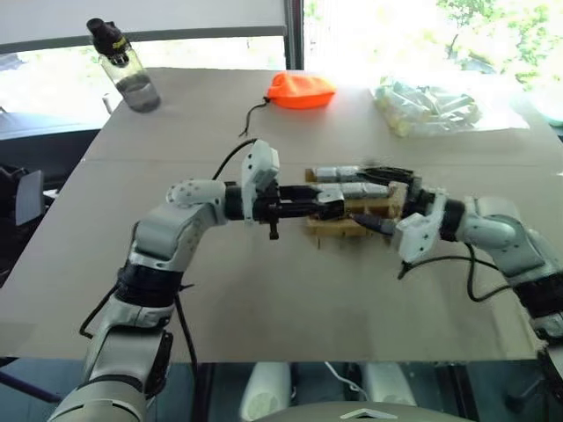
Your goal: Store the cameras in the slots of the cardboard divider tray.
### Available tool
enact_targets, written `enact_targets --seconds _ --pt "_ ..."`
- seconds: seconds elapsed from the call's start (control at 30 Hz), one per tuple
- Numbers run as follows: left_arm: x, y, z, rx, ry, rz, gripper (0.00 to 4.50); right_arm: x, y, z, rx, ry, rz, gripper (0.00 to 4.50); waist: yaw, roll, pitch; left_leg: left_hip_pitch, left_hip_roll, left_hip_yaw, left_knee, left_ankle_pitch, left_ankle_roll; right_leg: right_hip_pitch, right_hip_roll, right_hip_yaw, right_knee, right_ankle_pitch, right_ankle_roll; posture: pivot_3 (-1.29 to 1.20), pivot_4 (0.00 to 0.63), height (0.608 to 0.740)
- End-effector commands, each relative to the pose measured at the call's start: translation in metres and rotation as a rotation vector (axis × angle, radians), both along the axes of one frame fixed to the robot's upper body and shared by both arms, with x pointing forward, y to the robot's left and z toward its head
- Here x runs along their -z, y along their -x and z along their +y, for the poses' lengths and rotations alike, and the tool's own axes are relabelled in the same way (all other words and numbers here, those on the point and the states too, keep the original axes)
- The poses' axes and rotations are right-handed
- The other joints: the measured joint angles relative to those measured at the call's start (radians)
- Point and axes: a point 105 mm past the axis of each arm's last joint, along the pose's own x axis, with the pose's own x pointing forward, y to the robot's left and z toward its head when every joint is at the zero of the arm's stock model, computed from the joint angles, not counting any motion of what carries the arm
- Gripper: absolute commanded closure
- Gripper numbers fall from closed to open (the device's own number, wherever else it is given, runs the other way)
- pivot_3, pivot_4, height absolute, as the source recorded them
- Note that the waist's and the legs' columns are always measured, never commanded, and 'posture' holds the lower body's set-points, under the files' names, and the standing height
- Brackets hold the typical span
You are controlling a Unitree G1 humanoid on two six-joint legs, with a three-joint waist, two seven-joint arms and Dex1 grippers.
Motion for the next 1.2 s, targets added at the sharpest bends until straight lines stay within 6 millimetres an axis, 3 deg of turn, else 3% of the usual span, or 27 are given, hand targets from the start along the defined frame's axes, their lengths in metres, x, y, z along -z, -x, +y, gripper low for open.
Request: enact_targets --seconds 0.03,0.2,0.37,0.43,0.57,0.73,1.2 --pt "-0.002 -0.005 -0.010 0.059 -0.011 -0.093 3.85 -0.019 0.009 -0.024 0.085 -0.191 0.157 0.07 -0.001 0.000 0.000 0.000 0.000 0.000 -0.001 0.000 0.000 0.000 0.000 0.000 0.000 0.000 0.000 0.00 0.150 0.740" --pt "0.009 -0.021 -0.021 0.071 -0.033 -0.135 3.85 -0.014 0.029 -0.063 0.237 -0.414 0.442 0.07 -0.003 0.000 0.000 0.001 0.000 0.000 0.001 0.000 0.000 0.000 0.000 0.000 0.002 0.000 0.000 0.00 0.150 0.740" --pt "0.005 -0.038 -0.032 0.070 -0.020 -0.208 3.85 0.035 0.075 -0.100 0.385 -0.533 0.825 0.07 0.011 -0.003 -0.001 0.002 -0.001 -0.002 0.001 0.000 0.001 0.002 0.003 -0.001 0.001 0.000 0.000 0.00 0.150 0.740" --pt "0.003 -0.041 -0.038 0.077 -0.002 -0.223 3.85 0.050 0.093 -0.108 0.412 -0.575 0.915 0.07 0.019 -0.004 -0.001 0.001 -0.001 -0.003 0.001 -0.001 0.002 0.002 0.002 -0.001 0.000 0.000 0.000 0.00 0.150 0.740" --pt "0.007 -0.043 -0.051 0.118 0.014 -0.270 3.85 0.058 0.126 -0.108 0.342 -0.725 1.020 0.07 0.017 -0.003 -0.001 0.001 -0.001 -0.003 0.001 -0.004 0.008 0.002 0.002 -0.001 -0.001 0.000 0.000 0.00 0.150 0.740" --pt "0.014 -0.043 -0.057 0.163 -0.035 -0.272 3.85 0.064 0.132 -0.116 0.406 -0.766 1.013 0.07 0.000 -0.004 -0.001 0.002 0.000 -0.001 0.002 -0.005 0.009 0.002 0.002 0.000 -0.001 0.000 0.000 0.00 0.150 0.740" --pt "0.042 -0.047 -0.043 0.121 -0.188 -0.219 3.85 0.058 0.124 -0.124 0.444 -0.803 0.917 0.07 0.000 -0.004 -0.001 0.002 0.000 -0.002 0.002 -0.005 0.009 0.002 0.002 0.000 0.000 0.000 0.000 0.00 0.150 0.740"
